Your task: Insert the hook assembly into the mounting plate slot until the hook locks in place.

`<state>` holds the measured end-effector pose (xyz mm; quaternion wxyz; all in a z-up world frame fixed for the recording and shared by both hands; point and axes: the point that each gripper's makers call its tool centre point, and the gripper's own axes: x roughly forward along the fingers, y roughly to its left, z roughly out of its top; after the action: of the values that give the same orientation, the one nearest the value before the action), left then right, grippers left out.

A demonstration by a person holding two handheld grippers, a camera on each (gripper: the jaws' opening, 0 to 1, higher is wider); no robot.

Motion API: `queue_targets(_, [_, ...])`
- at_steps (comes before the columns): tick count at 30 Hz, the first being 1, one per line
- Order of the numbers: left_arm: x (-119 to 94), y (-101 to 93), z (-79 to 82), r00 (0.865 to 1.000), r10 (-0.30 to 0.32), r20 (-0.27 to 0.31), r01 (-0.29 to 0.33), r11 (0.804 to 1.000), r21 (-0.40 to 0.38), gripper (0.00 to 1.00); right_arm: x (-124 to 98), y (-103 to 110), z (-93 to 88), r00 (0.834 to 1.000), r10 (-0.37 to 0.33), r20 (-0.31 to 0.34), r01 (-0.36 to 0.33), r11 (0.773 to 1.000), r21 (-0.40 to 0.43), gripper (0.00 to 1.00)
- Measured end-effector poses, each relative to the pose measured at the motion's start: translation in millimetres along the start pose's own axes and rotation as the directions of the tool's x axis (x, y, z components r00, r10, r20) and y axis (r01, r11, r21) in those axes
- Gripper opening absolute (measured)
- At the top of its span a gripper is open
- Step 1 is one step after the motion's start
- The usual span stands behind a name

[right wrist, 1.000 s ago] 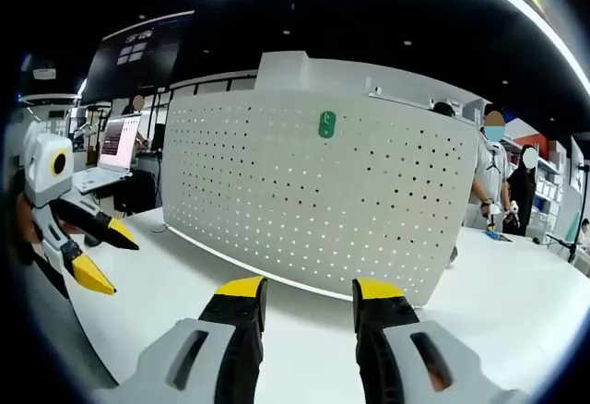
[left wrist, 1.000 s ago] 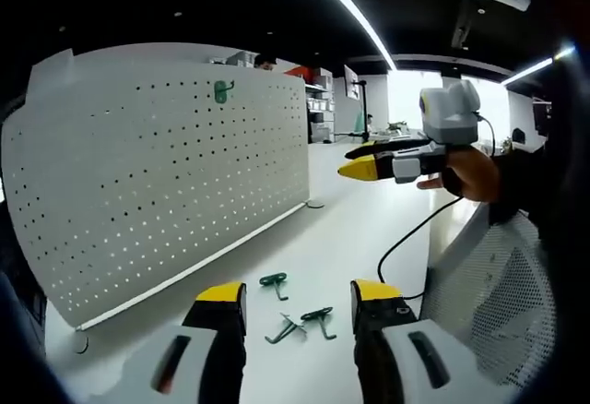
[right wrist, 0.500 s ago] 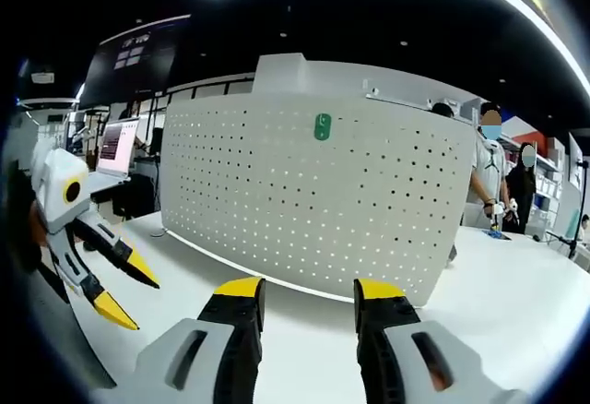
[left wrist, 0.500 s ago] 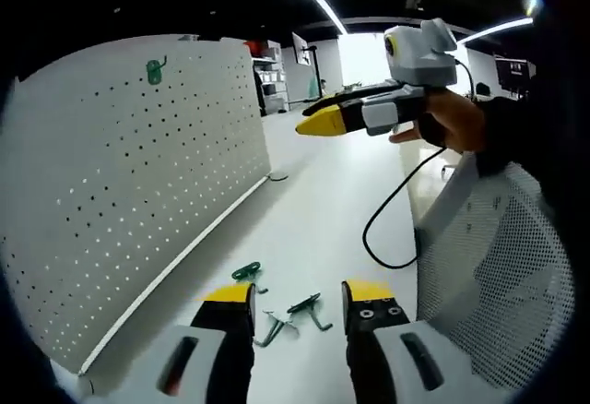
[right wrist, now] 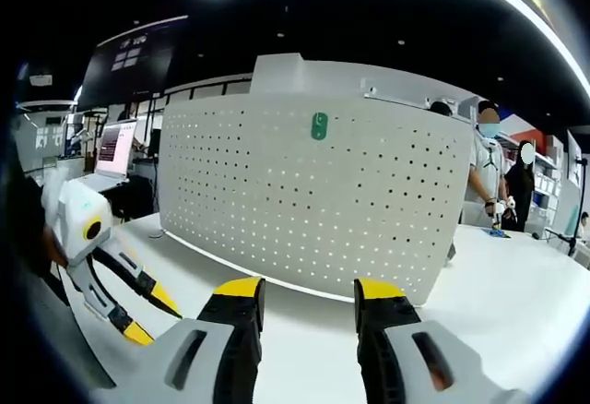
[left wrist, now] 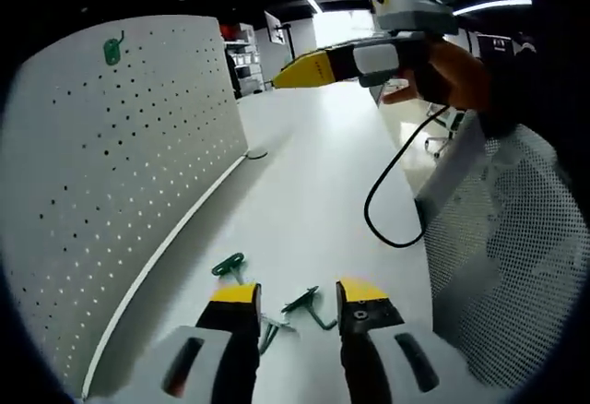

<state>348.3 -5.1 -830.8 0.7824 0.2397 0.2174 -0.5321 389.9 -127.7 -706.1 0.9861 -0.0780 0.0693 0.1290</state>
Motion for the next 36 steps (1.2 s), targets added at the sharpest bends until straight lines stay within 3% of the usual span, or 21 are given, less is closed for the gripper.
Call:
queue_targets(14, [30, -6.3, -16.6, 0.996, -0.026, -0.082, 0.032, 0.997, 0.07, 0.29, 0, -1, 0.7, 1.0, -0.003, 0.002, 0.003, 1.0, 0.006, 0.36])
queue_targets(36, [42, -9.2, -23.4, 0.989, -0.053, -0.136, 0.074, 0.985, 0.155, 0.13, 0, -2, -1.3, 1.0, -0.001, -0.005, 0.001, 1.0, 0.017, 0.36])
